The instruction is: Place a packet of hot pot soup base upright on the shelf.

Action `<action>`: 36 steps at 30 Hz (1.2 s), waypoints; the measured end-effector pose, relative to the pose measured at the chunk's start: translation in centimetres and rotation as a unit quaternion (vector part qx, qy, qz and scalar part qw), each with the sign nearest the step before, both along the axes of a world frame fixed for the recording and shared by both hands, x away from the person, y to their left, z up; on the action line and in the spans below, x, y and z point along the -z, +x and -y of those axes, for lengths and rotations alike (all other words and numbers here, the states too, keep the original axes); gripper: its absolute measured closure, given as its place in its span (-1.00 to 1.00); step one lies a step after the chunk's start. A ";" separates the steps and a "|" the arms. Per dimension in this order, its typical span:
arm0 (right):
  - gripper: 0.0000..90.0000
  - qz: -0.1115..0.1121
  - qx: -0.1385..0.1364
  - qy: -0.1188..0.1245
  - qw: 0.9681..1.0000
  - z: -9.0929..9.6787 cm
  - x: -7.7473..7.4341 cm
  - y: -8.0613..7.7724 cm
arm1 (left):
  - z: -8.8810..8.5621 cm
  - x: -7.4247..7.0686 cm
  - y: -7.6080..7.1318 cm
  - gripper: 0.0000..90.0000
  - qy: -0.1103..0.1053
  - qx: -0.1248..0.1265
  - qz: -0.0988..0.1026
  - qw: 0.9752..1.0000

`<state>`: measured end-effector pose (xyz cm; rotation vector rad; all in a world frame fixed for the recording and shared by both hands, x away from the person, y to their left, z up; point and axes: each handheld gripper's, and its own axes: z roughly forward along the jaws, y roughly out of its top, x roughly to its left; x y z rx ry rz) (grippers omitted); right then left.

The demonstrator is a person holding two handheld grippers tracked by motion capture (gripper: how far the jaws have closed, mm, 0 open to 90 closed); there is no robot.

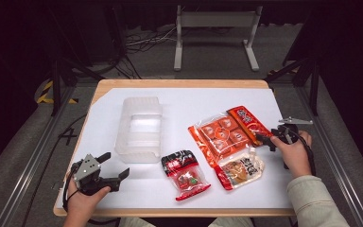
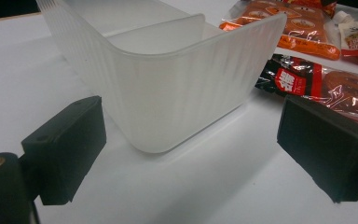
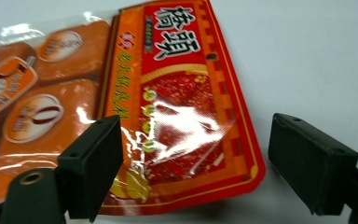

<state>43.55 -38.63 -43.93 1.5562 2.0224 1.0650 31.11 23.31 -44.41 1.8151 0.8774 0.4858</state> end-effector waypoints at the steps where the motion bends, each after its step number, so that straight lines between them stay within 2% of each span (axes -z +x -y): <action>1: -0.57 0.000 0.000 0.000 1.000 0.0 0.0 0.0 | 0.0 0.0 0.0 -0.80 0.004 0.000 0.000 1.000; 6: -0.45 -0.007 0.001 0.055 0.998 -0.2 -0.1 -0.1 | 0.3 0.1 0.1 -0.80 0.011 0.006 -0.003 1.000; 10: -0.35 -0.002 0.005 0.066 0.998 -0.4 -0.2 -0.1 | 0.1 0.1 0.1 -0.79 0.006 0.002 -0.006 1.000; 12: -0.22 0.001 0.004 0.077 0.997 -0.4 -0.3 -0.2 | 0.1 0.2 0.1 -0.79 0.006 0.001 -0.005 1.000; 15: -0.05 0.011 0.008 0.074 0.997 -0.7 -0.7 -0.5 | 0.2 0.2 0.1 -0.79 0.005 0.001 -0.009 1.000; 17: 0.15 0.018 0.006 0.055 0.998 -0.9 -1.0 -0.7 | 0.2 0.2 0.2 -0.79 0.005 0.002 -0.008 1.000; 18: 0.30 0.019 0.002 0.055 0.998 -1.0 -1.2 -0.8 | 0.2 0.2 0.2 -0.79 0.005 0.003 -0.008 1.000; 20: 0.42 0.010 -0.010 0.083 0.996 -1.3 -1.3 -0.8 | 0.2 0.2 0.3 -0.79 0.007 0.002 -0.009 1.000; 26: 0.51 0.003 -0.019 0.087 0.996 -1.8 -0.9 -0.5 | 0.0 0.2 0.3 -0.79 -0.001 0.002 -0.013 1.000; 28: 0.50 0.000 -0.015 0.073 0.997 -1.9 -0.7 -0.4 | 0.0 0.2 0.4 -0.79 -0.004 0.001 -0.014 1.000; 30: 0.51 -0.008 -0.007 0.070 0.998 -1.9 -0.3 -0.1 | 0.0 0.2 0.4 -0.79 -0.002 0.002 -0.010 1.000; 33: 0.70 -0.015 -0.001 0.074 0.997 -1.8 0.1 0.2 | 0.0 0.2 0.4 -0.82 0.002 0.007 -0.004 1.000; 34: 0.81 -0.015 -0.001 0.072 0.997 -1.7 0.1 0.3 | 0.1 0.2 0.5 -0.84 0.014 0.006 0.003 1.000; 36: 0.98 -0.013 -0.003 0.058 0.998 -1.8 0.0 0.3 | 0.2 0.2 0.5 -0.88 0.017 0.007 0.009 1.000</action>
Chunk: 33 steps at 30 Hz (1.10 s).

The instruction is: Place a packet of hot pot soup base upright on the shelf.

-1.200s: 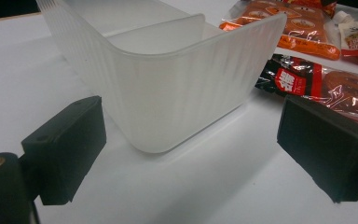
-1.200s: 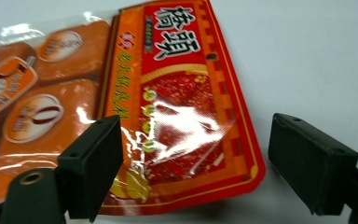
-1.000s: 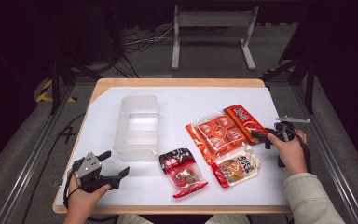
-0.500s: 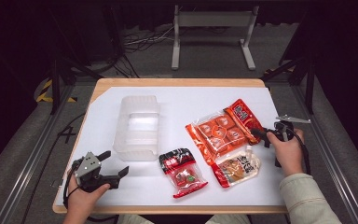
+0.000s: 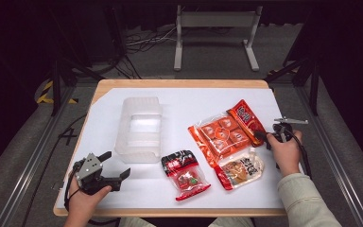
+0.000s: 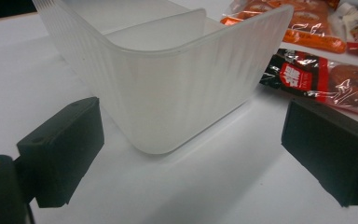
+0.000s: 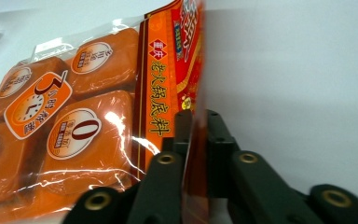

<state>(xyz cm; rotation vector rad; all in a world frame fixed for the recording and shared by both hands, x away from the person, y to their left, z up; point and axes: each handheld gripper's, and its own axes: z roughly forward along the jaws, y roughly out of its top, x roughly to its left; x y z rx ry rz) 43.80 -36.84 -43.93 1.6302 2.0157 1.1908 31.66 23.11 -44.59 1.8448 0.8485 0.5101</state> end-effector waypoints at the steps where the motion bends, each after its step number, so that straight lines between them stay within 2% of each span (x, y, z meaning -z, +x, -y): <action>1: 1.00 0.002 -0.003 -0.005 1.000 0.0 -0.1 0.0 | 0.0 0.0 0.0 -0.90 -0.002 0.004 -0.003 1.000; 5: 1.00 0.009 -0.006 -0.013 1.000 -0.2 -0.3 -0.1 | 0.1 0.0 0.0 -0.90 -0.006 0.006 -0.017 1.000; 7: 1.00 0.017 -0.006 -0.009 1.000 -0.1 -0.6 -0.2 | 0.0 -0.1 0.0 -0.84 -0.012 0.033 -0.031 0.999; 10: 1.00 0.019 -0.010 -0.004 1.000 0.0 -1.2 -0.2 | -0.1 -0.1 -0.1 -0.82 -0.018 0.036 -0.032 0.999; 16: 1.00 0.060 -0.029 0.005 0.998 -0.3 -4.7 -0.6 | -0.3 -0.2 -0.1 -0.78 -0.024 0.030 -0.033 0.999; 18: 1.00 0.070 -0.038 0.010 0.997 -0.5 -5.6 -0.8 | -0.4 -0.2 -0.1 -0.67 -0.020 0.034 -0.034 0.999; 19: 1.00 0.075 -0.040 0.012 0.996 -0.7 -6.0 -0.9 | -0.6 -0.2 -0.1 -0.66 -0.007 0.032 -0.035 0.999; 23: 1.00 0.097 -0.060 0.014 0.993 -1.5 -7.8 -1.4 | -0.7 -0.4 -0.2 -0.52 -0.006 0.036 -0.030 0.999; 27: 1.00 0.120 -0.079 0.016 0.989 -2.5 -9.5 -1.9 | -0.6 -0.3 -0.3 -0.51 -0.009 0.043 -0.043 0.998; 28: 1.00 0.125 -0.084 0.016 0.988 -2.7 -9.9 -2.1 | -0.7 -0.2 -0.3 -0.51 -0.003 0.042 -0.045 0.998; 29: 1.00 0.125 -0.084 0.016 0.988 -2.7 -9.9 -2.1 | -0.7 -0.2 -0.3 -0.52 -0.003 0.042 -0.045 0.998; 33: 1.00 0.153 -0.109 0.022 0.982 -4.1 -11.7 -3.0 | -0.8 -0.2 -0.3 -0.56 -0.014 0.038 -0.043 0.998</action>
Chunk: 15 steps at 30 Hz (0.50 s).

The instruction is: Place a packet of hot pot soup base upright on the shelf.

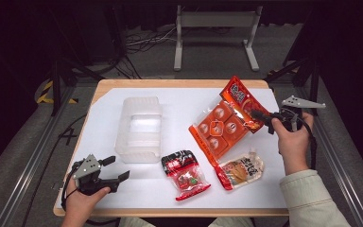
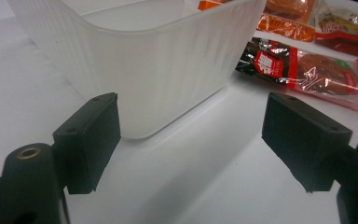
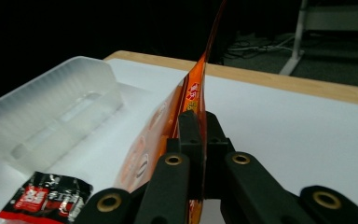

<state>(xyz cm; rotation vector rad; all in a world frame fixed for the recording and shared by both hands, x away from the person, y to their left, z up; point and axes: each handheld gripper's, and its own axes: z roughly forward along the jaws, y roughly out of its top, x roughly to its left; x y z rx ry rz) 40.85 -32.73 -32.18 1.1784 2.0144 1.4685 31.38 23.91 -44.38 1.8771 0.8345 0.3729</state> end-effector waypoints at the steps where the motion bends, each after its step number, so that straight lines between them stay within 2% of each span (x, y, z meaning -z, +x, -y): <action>1: 1.00 0.005 -0.006 -0.002 1.000 -0.3 -0.4 -0.1 | 0.0 0.0 0.0 -0.56 0.001 -0.005 0.001 1.000; 4: 1.00 0.018 -0.018 -0.008 1.000 -1.2 -1.5 -0.6 | -0.1 -0.1 -0.1 -0.57 0.002 -0.006 -0.005 1.000; 10: 1.00 0.040 -0.038 -0.014 0.998 -2.3 -3.5 -1.3 | 0.0 -0.5 -0.3 -0.59 0.001 -0.008 0.012 1.000; 15: 1.00 0.054 -0.050 -0.024 0.997 -2.7 -4.9 -1.7 | -0.2 -0.8 -0.5 -0.59 0.004 -0.020 0.014 1.000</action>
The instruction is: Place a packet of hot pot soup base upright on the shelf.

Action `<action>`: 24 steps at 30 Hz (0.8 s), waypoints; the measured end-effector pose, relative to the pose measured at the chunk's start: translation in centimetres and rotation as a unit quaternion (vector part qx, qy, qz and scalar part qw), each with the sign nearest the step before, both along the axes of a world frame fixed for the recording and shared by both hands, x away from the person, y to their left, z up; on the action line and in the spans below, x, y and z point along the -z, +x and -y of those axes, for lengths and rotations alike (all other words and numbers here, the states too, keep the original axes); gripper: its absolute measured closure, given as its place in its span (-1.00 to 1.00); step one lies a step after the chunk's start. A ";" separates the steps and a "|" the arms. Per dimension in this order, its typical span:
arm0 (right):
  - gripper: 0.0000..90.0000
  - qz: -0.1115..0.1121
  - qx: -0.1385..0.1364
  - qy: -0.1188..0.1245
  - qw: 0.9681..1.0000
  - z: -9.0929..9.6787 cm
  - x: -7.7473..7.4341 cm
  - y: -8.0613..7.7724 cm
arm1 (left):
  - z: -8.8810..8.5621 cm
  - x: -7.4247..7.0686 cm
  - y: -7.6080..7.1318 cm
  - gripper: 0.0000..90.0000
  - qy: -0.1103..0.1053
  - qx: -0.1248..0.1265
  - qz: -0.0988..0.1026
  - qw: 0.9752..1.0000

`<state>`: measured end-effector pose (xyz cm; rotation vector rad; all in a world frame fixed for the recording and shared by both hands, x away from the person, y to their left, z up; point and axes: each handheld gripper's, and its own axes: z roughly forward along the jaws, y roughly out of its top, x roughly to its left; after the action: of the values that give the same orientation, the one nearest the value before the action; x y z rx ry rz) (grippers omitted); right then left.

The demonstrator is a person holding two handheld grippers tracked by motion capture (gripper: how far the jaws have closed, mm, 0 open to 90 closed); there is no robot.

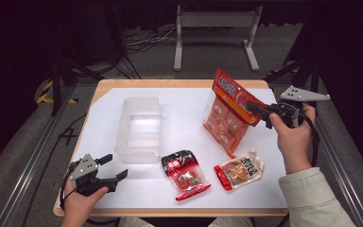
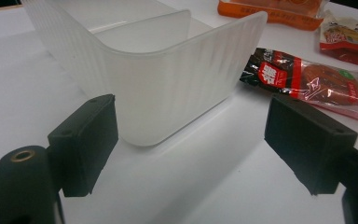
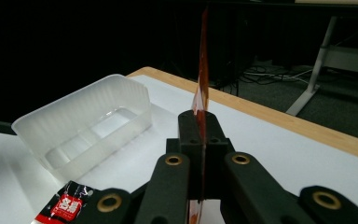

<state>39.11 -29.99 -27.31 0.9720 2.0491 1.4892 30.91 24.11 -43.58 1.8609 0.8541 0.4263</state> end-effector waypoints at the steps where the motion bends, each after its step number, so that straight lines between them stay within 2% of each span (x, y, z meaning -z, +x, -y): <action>1: 1.00 0.005 -0.004 -0.005 1.000 -0.1 -0.2 -0.1 | -0.1 -0.1 -0.1 -0.59 0.001 -0.002 -0.004 1.000; 6: 1.00 0.024 -0.007 -0.027 0.999 0.0 -1.1 -0.4 | -0.2 -0.4 -0.2 -0.59 -0.009 -0.004 0.001 1.000; 12: 1.00 0.034 -0.008 -0.026 0.999 0.7 -2.0 -0.7 | 0.2 -0.8 -0.3 -0.63 -0.017 0.000 0.001 1.000; 15: 1.00 0.039 -0.013 -0.030 0.999 0.8 -2.5 -0.9 | 0.5 -1.3 -0.5 -0.63 -0.021 0.003 0.006 1.000; 21: 1.00 0.043 -0.028 -0.024 0.998 0.6 -3.0 -1.2 | 1.0 -2.5 -0.8 -0.64 -0.028 0.009 0.022 0.999; 22: 1.00 0.047 -0.033 -0.024 0.998 0.4 -3.2 -1.2 | 1.3 -3.0 -0.8 -0.65 -0.029 0.014 0.029 0.999; 24: 1.00 0.047 -0.036 -0.022 0.998 0.4 -3.3 -1.2 | 1.5 -3.2 -0.9 -0.66 -0.030 0.016 0.030 0.999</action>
<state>37.88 -30.34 -23.99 0.8025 2.0604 1.4894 30.06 22.60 -40.40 1.7947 0.7871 0.4296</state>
